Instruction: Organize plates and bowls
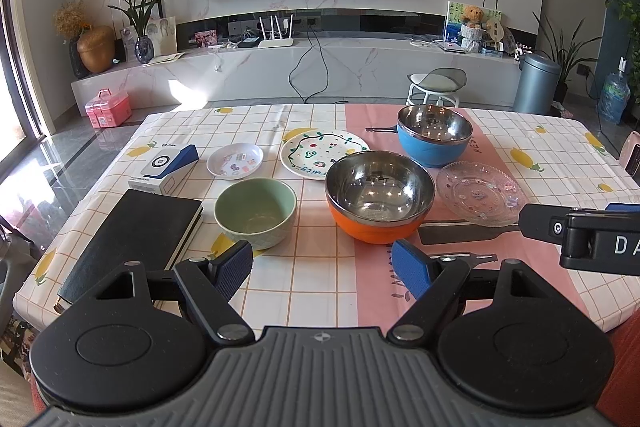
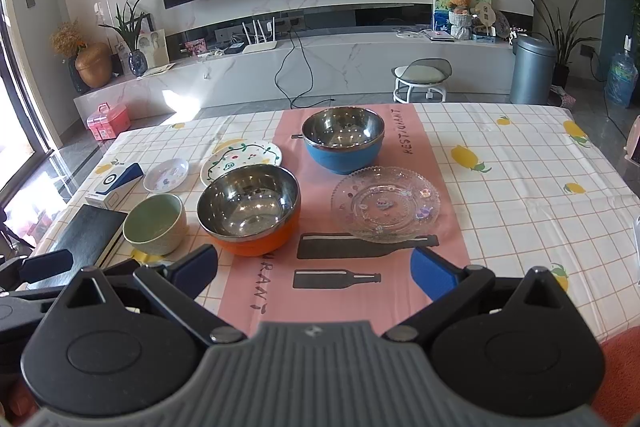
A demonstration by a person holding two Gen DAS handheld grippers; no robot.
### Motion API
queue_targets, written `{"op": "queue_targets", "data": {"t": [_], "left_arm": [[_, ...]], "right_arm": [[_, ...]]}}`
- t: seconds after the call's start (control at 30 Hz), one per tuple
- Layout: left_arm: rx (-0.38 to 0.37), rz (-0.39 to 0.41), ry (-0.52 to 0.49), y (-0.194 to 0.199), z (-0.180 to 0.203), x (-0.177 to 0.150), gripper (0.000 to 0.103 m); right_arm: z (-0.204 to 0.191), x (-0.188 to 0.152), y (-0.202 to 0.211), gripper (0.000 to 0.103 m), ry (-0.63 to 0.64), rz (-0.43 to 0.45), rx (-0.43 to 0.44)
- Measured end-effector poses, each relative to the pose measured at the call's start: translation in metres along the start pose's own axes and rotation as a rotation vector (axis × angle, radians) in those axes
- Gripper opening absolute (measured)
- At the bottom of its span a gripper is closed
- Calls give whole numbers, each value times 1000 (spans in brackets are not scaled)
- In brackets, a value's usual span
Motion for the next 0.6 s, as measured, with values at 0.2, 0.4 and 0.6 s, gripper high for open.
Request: {"op": "queue_targets", "data": {"t": [0.2, 0.4, 0.6], "left_arm": [[-64, -21, 49, -1, -1, -5, 93], [-68, -39, 105, -3, -14, -3, 93], [-122, -72, 217, -13, -34, 1, 87]], "right_arm": [[0, 0, -1, 101, 3, -8, 6], [3, -4, -10, 101, -21, -54, 12], [0, -4, -11, 100, 28, 21, 12]]}}
Point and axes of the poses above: each gripper's, at about its wrist camera, not at the fingertips, and y roughly against the way its jaws point, z to its right, x to its top, the point moved 4 cm from there along -y, roughly the way its jaws point, and after that the axes turned 5 degrees about -y, right-handed, at the moved point
